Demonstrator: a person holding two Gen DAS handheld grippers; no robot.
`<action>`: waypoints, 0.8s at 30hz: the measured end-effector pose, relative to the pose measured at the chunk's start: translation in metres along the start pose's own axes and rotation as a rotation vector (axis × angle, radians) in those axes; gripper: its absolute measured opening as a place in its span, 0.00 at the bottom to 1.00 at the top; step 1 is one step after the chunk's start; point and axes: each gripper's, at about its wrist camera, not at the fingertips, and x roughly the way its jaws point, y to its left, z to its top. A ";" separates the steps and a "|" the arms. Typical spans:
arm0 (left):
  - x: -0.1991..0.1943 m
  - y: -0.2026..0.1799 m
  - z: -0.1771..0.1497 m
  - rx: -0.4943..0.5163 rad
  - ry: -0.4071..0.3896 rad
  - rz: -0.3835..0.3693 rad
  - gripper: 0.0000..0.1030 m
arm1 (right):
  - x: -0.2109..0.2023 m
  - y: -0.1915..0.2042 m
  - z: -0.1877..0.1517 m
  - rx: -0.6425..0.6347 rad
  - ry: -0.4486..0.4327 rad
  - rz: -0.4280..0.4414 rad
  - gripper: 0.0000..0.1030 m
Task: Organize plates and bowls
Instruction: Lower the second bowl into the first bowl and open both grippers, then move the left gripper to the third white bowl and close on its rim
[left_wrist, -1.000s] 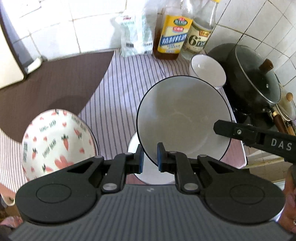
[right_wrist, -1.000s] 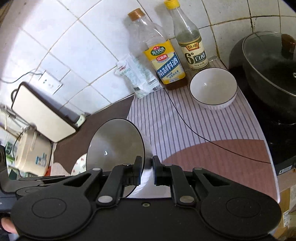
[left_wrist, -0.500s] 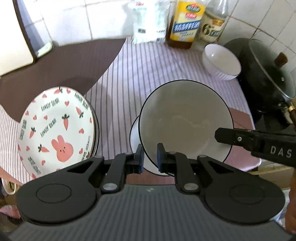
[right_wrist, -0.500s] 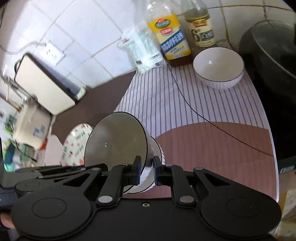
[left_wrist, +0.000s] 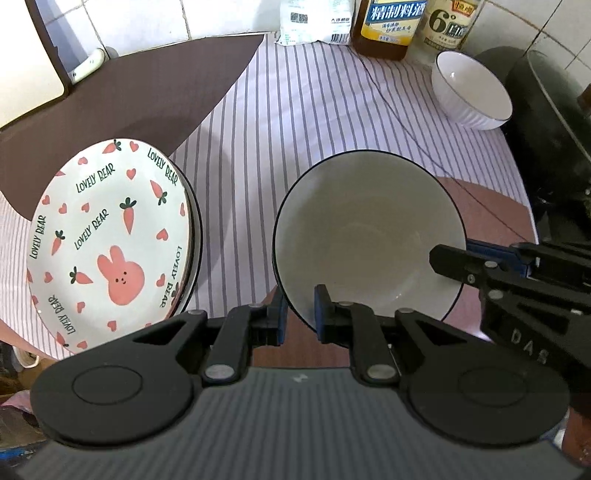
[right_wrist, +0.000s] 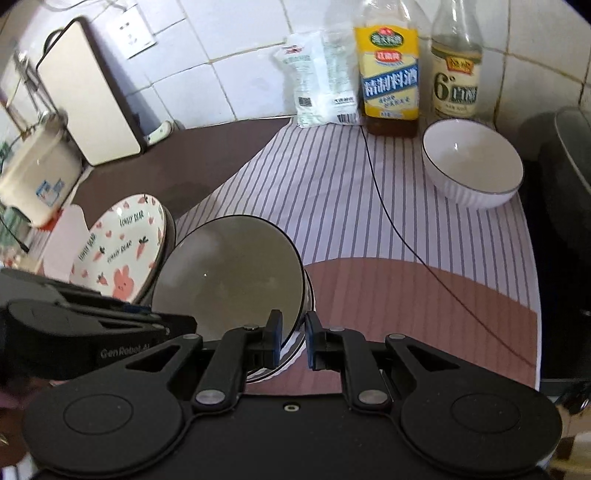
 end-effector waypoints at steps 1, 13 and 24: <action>0.001 0.000 0.000 -0.001 0.008 0.007 0.14 | 0.001 0.001 -0.001 -0.011 -0.002 -0.004 0.16; -0.012 -0.005 -0.005 -0.039 -0.003 0.021 0.35 | -0.008 0.009 -0.009 -0.103 -0.083 -0.049 0.18; -0.058 -0.033 -0.016 0.004 -0.021 0.028 0.52 | -0.081 -0.016 -0.028 -0.169 -0.325 -0.005 0.41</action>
